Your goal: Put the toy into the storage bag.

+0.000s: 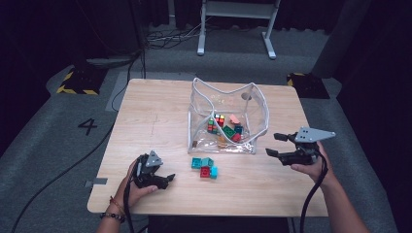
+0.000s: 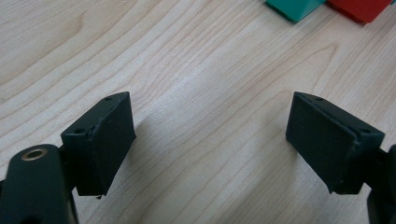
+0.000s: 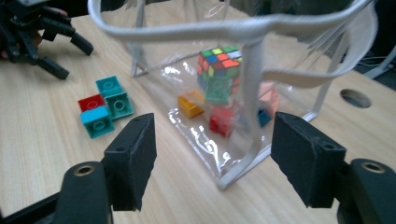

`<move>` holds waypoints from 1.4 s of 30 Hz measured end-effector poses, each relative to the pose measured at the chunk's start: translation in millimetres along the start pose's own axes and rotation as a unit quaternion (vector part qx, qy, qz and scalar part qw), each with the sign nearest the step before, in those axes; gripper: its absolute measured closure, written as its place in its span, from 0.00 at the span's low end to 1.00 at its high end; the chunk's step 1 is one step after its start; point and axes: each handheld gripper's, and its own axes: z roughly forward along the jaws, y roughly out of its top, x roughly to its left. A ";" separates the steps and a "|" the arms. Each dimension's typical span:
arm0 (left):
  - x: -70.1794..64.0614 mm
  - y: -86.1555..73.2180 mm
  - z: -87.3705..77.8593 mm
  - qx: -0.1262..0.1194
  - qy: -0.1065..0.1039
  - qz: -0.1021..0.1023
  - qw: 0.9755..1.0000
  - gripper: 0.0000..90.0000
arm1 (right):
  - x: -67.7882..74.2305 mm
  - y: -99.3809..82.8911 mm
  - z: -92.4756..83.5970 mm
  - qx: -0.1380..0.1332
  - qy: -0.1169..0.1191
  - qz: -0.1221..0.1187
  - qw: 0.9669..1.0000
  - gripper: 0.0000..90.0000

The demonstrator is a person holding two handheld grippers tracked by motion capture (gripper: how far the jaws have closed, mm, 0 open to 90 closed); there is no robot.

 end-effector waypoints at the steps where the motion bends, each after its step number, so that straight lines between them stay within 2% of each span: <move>1: -0.1 -0.1 0.2 -0.001 0.001 0.000 1.000 0.17 | 2.1 -2.9 1.1 0.000 0.006 0.004 1.000 0.37; 6: -0.2 -0.1 0.1 -0.001 0.001 0.000 1.000 0.17 | 15.9 -16.7 13.6 0.002 0.037 0.010 0.999 0.39; 11: -0.2 -0.1 0.1 -0.001 0.001 0.000 1.000 0.17 | 33.5 -26.0 32.6 0.019 0.062 -0.007 0.998 0.40; 16: -0.1 -0.1 0.1 0.000 0.001 0.000 1.000 0.17 | 50.0 -33.4 61.5 0.035 0.093 -0.014 0.995 0.41; 21: 0.0 0.0 0.0 0.000 0.000 0.000 1.000 0.17 | 68.8 -35.8 91.1 0.054 0.126 -0.034 0.990 0.42; 26: -0.1 0.0 0.1 0.000 0.001 0.000 1.000 0.17 | 82.4 -34.1 114.5 0.073 0.135 -0.038 0.987 0.43; 27: 0.0 0.0 0.0 0.000 0.000 0.000 1.000 0.17 | 82.7 -33.2 117.8 0.071 0.139 -0.045 0.987 0.43; 30: 0.0 0.0 0.0 0.000 0.000 0.000 1.000 0.17 | 84.9 -30.5 129.7 0.073 0.140 -0.046 0.986 0.43; 31: 0.0 0.0 0.0 0.000 0.000 0.000 1.000 0.17 | 84.5 -30.3 133.4 0.073 0.147 -0.045 0.985 0.43; 33: -0.1 -0.1 0.1 -0.001 0.001 0.000 1.000 0.17 | 86.4 -30.2 137.9 0.086 0.147 -0.036 0.985 0.43; 34: 0.1 0.0 0.0 0.000 0.000 0.001 1.000 0.17 | 86.4 -30.5 140.4 0.091 0.147 -0.047 0.984 0.43; 36: 0.0 0.0 0.2 -0.001 0.001 0.000 1.000 0.17 | 88.3 -30.4 145.8 0.083 0.149 -0.053 0.984 0.43; 37: 0.0 -0.1 0.1 -0.001 0.001 0.000 1.000 0.17 | 89.3 -30.2 147.1 0.084 0.151 -0.043 0.984 0.43; 41: 0.0 -0.1 0.2 -0.001 0.001 0.000 1.000 0.17 | 91.4 -29.1 154.6 0.086 0.149 -0.070 0.983 0.44; 42: 0.0 0.0 0.2 -0.001 0.001 0.000 1.000 0.17 | 93.5 -29.1 156.2 0.086 0.147 -0.060 0.984 0.44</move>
